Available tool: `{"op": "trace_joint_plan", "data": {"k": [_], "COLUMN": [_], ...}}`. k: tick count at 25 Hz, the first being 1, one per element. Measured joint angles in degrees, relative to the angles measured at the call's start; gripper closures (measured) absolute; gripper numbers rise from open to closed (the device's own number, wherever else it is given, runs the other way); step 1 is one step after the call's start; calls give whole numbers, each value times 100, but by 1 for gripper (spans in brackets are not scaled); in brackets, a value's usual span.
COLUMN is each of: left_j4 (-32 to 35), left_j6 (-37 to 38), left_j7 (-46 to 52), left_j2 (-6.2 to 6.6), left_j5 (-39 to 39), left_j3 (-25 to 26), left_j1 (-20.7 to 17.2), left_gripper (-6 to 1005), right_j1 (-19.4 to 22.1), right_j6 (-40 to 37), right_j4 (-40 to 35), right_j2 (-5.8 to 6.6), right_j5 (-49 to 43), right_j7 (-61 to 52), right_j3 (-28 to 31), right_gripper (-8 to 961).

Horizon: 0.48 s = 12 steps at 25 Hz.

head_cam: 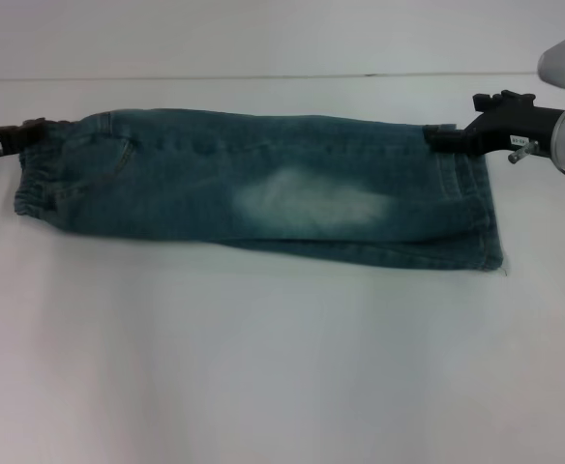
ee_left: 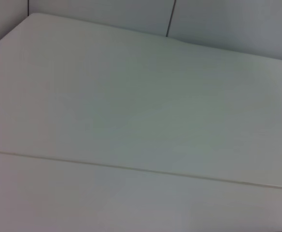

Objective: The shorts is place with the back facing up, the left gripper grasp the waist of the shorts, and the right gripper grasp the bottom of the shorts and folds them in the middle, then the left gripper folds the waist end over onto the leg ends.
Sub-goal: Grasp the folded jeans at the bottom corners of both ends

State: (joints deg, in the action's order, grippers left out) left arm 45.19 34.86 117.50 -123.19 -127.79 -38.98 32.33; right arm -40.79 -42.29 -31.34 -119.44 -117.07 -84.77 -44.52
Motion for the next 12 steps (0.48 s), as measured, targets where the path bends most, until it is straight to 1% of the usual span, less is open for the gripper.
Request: {"op": "trace_joint_plan", "data": {"k": [4, 5, 7, 9, 10, 11, 12], "left_j4": [423, 592, 750, 899, 964, 993, 1008], "left_j6": [334, 472, 682, 936, 1097, 1197, 1318], "left_j7": [0, -2, -7, -33, -65, -90, -125], "left_j2": [-18, -28, -26, -1, 25, 46, 84], "left_j5": [1, 8, 13, 18, 19, 20, 20], "left_j3": [1, -1, -2, -3, -6, -4, -4], "left_j1": [-229, -329, -425, -521, -571, -598, -631], "left_gripper": [92, 92, 93, 93, 93, 93, 94], "right_j1": [144, 178, 275, 376, 448, 448, 470], "right_j6": [-580, -755, -1344, -2073, -2818, -2818, -3203], "right_j4": [-423, -547, -811, -1036, -1182, -1182, -1206], "right_j2": [-1, 0, 14, 74, 180, 180, 243], "right_j5": [0, 5, 68, 170, 257, 257, 290], "right_j7": [-245, -300, -386, -420, -433, -433, -433], "right_j3": [6, 9, 19, 26, 60, 60, 104], "right_gripper": [29, -3, -3, -2, -2, -2, -2]}}
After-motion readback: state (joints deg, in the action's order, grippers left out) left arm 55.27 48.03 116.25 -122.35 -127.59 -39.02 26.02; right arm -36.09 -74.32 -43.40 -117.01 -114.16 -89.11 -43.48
